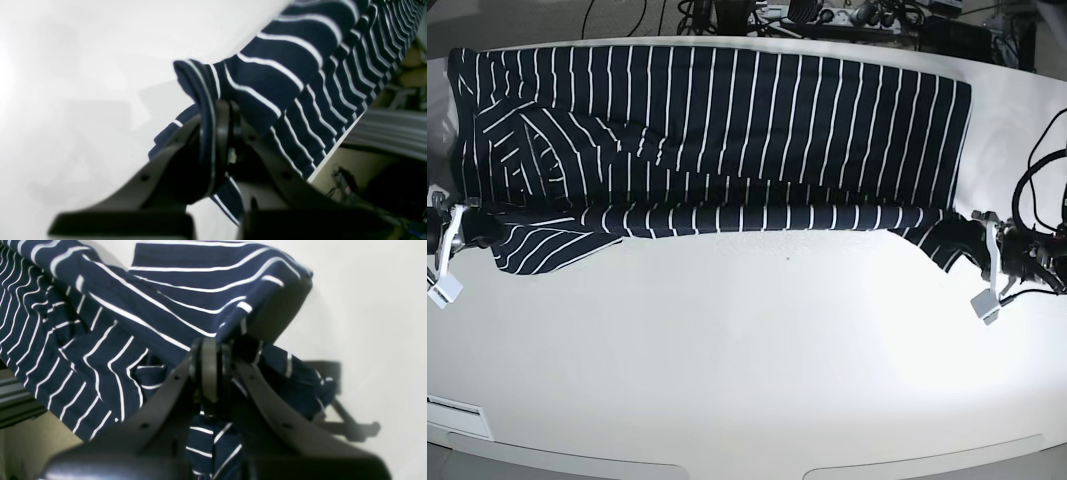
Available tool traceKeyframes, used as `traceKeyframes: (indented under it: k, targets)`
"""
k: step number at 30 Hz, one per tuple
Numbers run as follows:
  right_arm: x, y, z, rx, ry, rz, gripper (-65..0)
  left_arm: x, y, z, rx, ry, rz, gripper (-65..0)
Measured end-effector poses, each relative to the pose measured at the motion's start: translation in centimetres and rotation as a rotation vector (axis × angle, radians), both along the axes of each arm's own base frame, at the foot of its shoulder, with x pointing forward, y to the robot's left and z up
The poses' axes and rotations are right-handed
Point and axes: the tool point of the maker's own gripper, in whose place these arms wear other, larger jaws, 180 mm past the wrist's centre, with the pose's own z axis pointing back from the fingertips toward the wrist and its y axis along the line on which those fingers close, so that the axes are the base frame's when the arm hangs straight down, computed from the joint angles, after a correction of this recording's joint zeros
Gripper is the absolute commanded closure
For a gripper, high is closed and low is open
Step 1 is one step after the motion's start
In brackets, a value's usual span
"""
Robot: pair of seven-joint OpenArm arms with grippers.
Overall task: Fold the T-shirt properly
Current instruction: 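Lift the loose edge with both grippers and fold it over the shirt, then grasp the bunched sleeve end with the right gripper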
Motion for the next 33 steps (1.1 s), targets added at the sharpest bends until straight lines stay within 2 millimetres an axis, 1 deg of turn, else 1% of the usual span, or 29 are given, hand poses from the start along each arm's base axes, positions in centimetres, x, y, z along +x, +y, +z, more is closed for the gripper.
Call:
traceKeyframes:
  k: [2,4,6,8,11,15,17,19,21,22,25,26,27,28,31,33]
  targets:
    - [-0.5,-0.2,-0.3,-0.007,0.015,-0.001,0.0,-0.1,0.5,0.3,0.010,-0.005,0.002,0.0]
    - [-1.4,-0.3,-1.1,-0.014,0.050,0.004,0.0,-0.2,1.0,0.5,0.019,-0.003,0.009,0.0]
    - [-2.2,-0.2,-1.8,-0.008,0.079,0.008,0.0,-0.4,1.7,0.6,0.034,0.000,0.016,0.0]
    - [-2.6,-0.1,-2.1,-0.006,0.091,0.009,0.0,-0.8,2.0,0.4,0.040,0.009,0.021,0.0]
    - [-2.5,-0.1,-2.0,-0.009,0.089,0.009,0.0,-2.1,2.0,-0.9,0.042,0.054,0.023,0.0]
    - [-2.8,-0.3,-2.2,-0.022,0.102,0.013,0.0,-5.3,1.4,-3.4,0.048,0.140,-0.009,0.0]
    - [-2.7,-0.3,-2.2,-0.022,0.101,0.012,0.0,-6.5,1.0,-4.2,0.045,0.168,-0.028,0.0]
    - [-2.5,-0.3,-2.1,-0.019,0.091,0.009,0.0,-7.1,0.7,-4.5,0.043,0.182,-0.037,0.0]
    - [-2.5,-0.3,-2.1,-0.018,0.088,0.008,0.0,-7.1,0.8,-4.5,0.045,0.182,-0.036,0.0]
    - [-2.5,-0.3,-2.1,-0.018,0.088,0.007,-4.4,-7.1,0.8,-4.4,0.045,0.179,-0.035,-3.6]
    - [-2.5,-0.6,-2.0,-0.037,0.099,0.013,-25.4,-7.1,0.9,-4.5,0.051,0.177,-0.043,-28.7]
    - [-2.4,-0.7,-1.8,-0.042,0.103,0.018,-31.3,-7.2,0.9,-4.5,0.053,0.178,-0.043,-34.2]
    - [-2.1,-0.4,-1.2,-0.025,0.092,0.024,-34.8,-7.2,0.9,-4.5,0.052,0.178,-0.043,-35.7]
    - [-1.3,0.1,-0.3,0.010,0.063,0.026,-35.4,-7.2,0.9,-4.5,0.053,0.179,-0.043,-35.6]
    - [0.9,1.6,2.7,0.103,-0.034,0.034,-35.4,-7.2,1.0,-4.5,0.053,0.179,-0.043,-35.6]
    - [1.9,1.8,3.6,0.125,-0.084,0.021,-35.4,-7.2,0.9,-4.5,0.053,0.179,-0.043,-35.6]
